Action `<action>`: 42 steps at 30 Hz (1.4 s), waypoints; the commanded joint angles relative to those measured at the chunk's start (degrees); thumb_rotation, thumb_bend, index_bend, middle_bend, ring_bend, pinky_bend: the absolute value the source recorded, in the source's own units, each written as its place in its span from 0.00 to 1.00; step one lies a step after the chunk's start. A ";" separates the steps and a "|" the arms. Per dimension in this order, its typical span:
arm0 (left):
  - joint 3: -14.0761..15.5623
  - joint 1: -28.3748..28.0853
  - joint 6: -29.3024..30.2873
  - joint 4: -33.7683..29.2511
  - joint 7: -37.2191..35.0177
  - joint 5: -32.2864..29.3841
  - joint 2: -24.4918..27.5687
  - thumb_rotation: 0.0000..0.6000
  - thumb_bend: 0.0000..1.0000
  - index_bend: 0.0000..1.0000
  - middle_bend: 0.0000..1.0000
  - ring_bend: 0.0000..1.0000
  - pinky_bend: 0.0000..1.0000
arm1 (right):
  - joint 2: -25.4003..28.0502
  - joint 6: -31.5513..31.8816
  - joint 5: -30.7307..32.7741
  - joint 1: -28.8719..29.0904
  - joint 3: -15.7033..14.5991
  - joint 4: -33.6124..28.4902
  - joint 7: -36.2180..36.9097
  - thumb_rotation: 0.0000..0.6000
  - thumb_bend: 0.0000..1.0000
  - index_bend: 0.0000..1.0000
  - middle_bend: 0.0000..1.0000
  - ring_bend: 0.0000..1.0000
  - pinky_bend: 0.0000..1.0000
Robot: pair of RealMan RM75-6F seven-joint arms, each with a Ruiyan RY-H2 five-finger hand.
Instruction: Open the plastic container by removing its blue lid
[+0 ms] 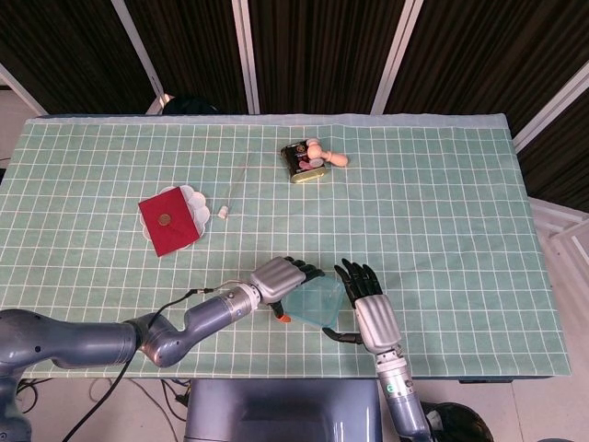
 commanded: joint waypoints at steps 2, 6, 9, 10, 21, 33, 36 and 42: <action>0.30 -0.20 0.40 0.02 0.60 -0.58 0.08 1.00 0.07 0.15 0.15 0.17 0.32 | -0.06 -0.17 0.17 0.03 0.21 -0.01 -0.21 1.00 0.34 0.00 0.00 0.00 0.00; 0.61 -0.47 0.49 0.00 1.14 -1.39 0.09 1.00 0.04 0.12 0.12 0.14 0.30 | 0.01 -0.29 0.50 -0.11 0.34 0.01 -0.39 1.00 0.34 0.00 0.00 0.00 0.00; 0.87 -0.74 0.47 0.02 1.55 -2.01 0.02 1.00 0.04 0.12 0.10 0.13 0.30 | 0.05 -0.39 0.86 -0.30 0.37 -0.01 -0.50 1.00 0.34 0.00 0.00 0.00 0.00; 0.96 -0.82 0.47 0.03 1.67 -2.15 0.00 1.00 0.03 0.11 0.09 0.13 0.29 | 0.05 -0.45 0.98 -0.34 0.40 -0.02 -0.54 1.00 0.34 0.00 0.00 0.00 0.00; 1.01 -1.24 0.54 0.28 1.65 -2.48 -0.26 1.00 0.02 0.10 0.07 0.12 0.28 | -1.13 -0.54 0.82 0.06 1.14 0.73 0.02 1.00 0.33 0.00 0.00 0.00 0.00; 0.83 -1.23 0.62 0.53 1.05 -1.28 -0.47 1.00 0.02 0.09 0.07 0.12 0.27 | -1.99 -0.35 0.38 0.58 1.83 1.30 -0.04 1.00 0.34 0.00 0.00 0.00 0.00; 0.86 -1.26 0.56 0.56 0.98 -1.36 -0.51 1.00 0.02 0.07 0.04 0.09 0.25 | -1.99 -0.31 0.23 0.68 1.87 1.11 -0.12 1.00 0.33 0.00 0.00 0.00 0.00; 0.94 -1.42 0.87 0.42 1.35 -1.66 -0.57 1.00 0.02 0.05 0.01 0.06 0.22 | -1.80 -0.38 0.32 0.71 1.93 0.41 -0.32 1.00 0.33 0.00 0.00 0.00 0.00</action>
